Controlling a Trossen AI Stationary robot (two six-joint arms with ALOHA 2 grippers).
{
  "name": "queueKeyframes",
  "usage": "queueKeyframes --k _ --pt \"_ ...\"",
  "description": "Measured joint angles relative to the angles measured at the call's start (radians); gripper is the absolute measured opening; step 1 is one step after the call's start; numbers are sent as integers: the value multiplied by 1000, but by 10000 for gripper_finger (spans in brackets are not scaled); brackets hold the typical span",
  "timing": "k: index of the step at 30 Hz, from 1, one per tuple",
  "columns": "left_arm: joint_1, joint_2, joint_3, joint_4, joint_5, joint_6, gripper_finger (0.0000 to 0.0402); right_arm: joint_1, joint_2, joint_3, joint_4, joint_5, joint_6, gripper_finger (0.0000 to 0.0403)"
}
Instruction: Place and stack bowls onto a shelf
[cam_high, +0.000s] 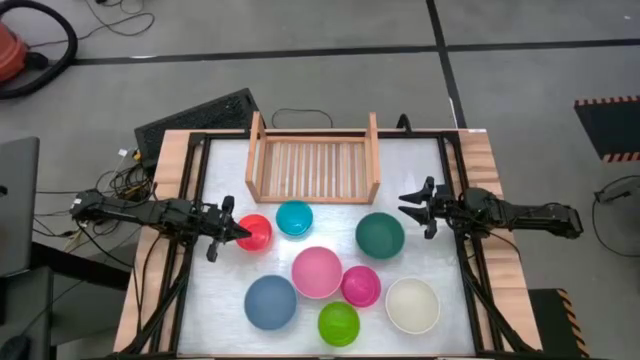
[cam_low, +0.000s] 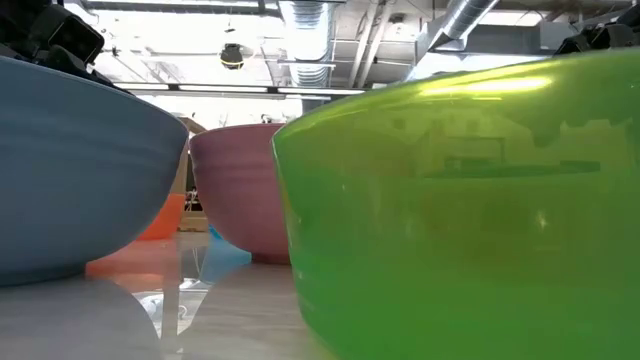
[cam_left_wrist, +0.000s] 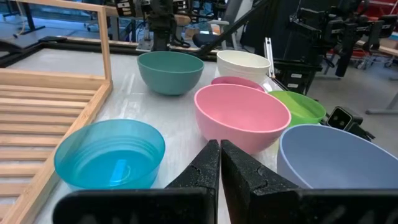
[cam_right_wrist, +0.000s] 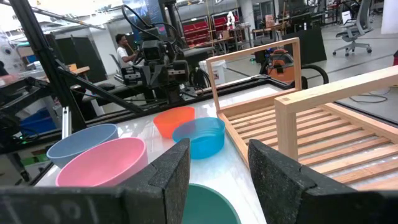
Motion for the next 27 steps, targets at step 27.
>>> queueKeyframes --k 27 --pt "0 0 0 2 -38 -452 0 -6 0 0 0 2 14 189"
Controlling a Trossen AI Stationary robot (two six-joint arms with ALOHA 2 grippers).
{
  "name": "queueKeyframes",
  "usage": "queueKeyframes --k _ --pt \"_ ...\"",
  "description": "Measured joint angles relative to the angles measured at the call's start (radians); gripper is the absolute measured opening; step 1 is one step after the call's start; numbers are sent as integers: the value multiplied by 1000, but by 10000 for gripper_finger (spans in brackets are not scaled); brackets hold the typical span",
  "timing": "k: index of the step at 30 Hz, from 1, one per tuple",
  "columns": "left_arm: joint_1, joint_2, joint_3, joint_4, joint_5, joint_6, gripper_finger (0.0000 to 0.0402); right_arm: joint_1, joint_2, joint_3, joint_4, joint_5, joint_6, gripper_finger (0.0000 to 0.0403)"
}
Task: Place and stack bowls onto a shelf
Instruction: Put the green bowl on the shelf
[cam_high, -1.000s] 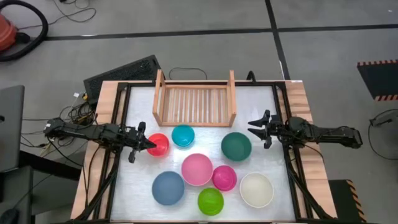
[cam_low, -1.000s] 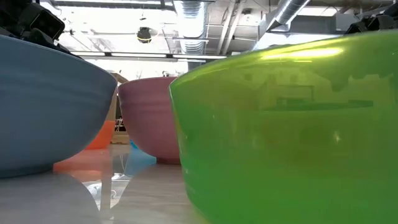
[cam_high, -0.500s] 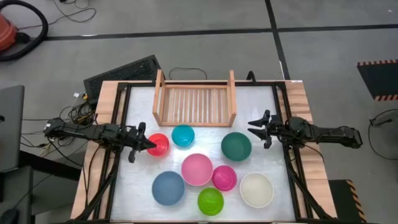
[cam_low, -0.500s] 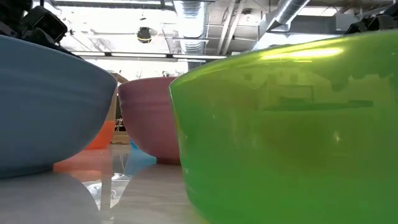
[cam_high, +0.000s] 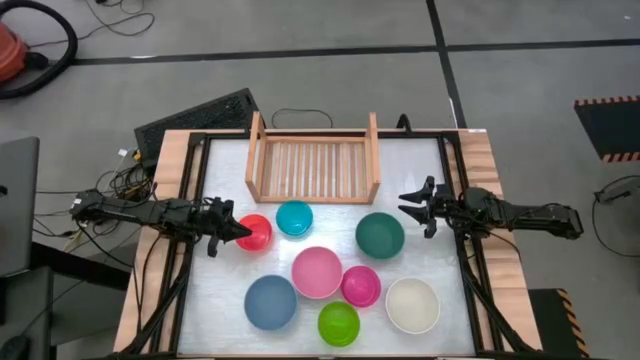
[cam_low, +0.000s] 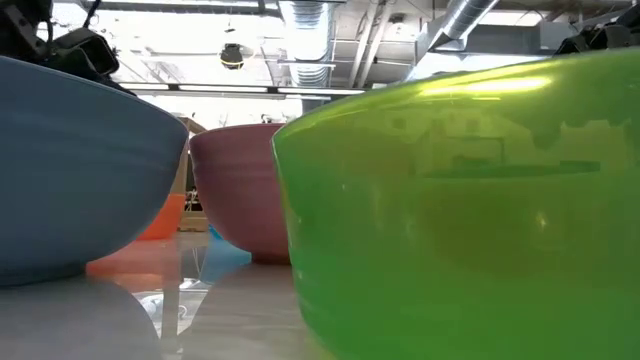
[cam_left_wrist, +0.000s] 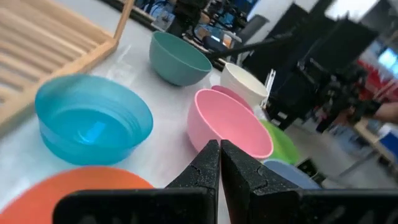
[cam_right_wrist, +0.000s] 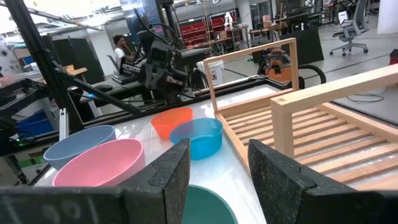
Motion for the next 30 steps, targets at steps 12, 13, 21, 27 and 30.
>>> queueKeyframes --k 12,13,21,27,30 --pt "0 0 0 34 -160 -170 0 3 0 0 0 0 432 189" --pt "0 0 0 34 -179 -180 0 3 0 0 0 0 465 189" --pt "0 0 0 53 -302 -311 0 2 0 0 16 10 554 189" --pt "0 0 0 53 -318 -303 0 2 0 0 14 11 554 189" --pt "0 0 0 53 -333 -302 0 2 0 0 11 10 553 189"
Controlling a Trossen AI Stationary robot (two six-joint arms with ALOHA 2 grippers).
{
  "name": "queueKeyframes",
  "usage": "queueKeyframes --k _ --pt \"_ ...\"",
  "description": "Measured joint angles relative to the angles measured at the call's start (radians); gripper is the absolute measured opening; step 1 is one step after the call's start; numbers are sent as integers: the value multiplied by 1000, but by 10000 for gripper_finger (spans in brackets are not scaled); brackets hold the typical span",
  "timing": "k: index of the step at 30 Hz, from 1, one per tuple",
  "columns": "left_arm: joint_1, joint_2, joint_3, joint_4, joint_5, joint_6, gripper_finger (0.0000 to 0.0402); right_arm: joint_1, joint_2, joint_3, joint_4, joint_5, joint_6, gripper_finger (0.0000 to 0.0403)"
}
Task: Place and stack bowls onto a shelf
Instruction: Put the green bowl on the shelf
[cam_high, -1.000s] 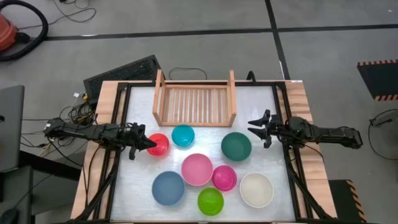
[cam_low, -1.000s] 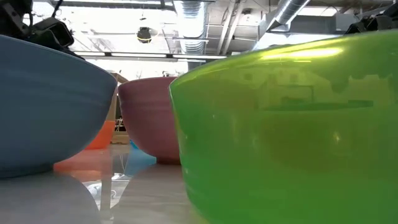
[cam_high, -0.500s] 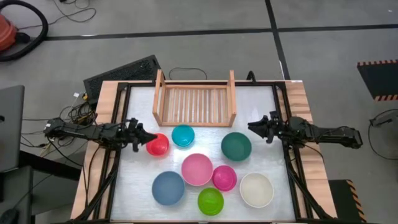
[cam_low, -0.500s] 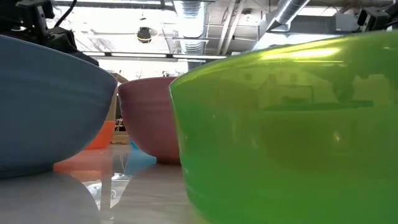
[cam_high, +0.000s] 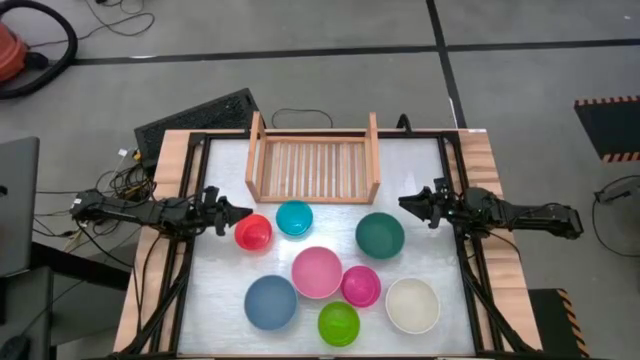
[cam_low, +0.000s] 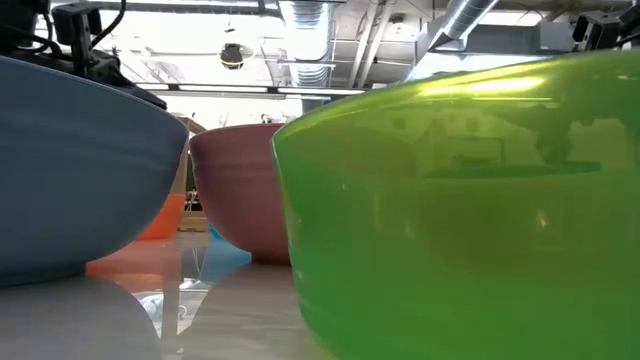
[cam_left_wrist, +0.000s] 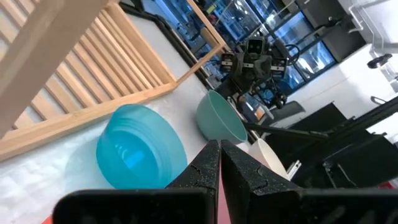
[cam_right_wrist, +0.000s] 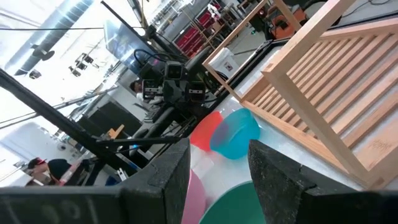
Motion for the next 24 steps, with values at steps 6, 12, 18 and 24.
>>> queueKeyframes --k 6,12,18,24 --pt "0 0 0 3 -78 0 0 0 0 0 -4 13 -18 189" --pt "0 0 0 2 -123 5 0 -5 0 0 -7 20 -60 189" --pt "0 0 0 13 -134 -31 2 -8 0 0 -6 18 -37 189" --pt "0 0 0 273 -55 49 37 -9 -1 3 88 19 30 189"
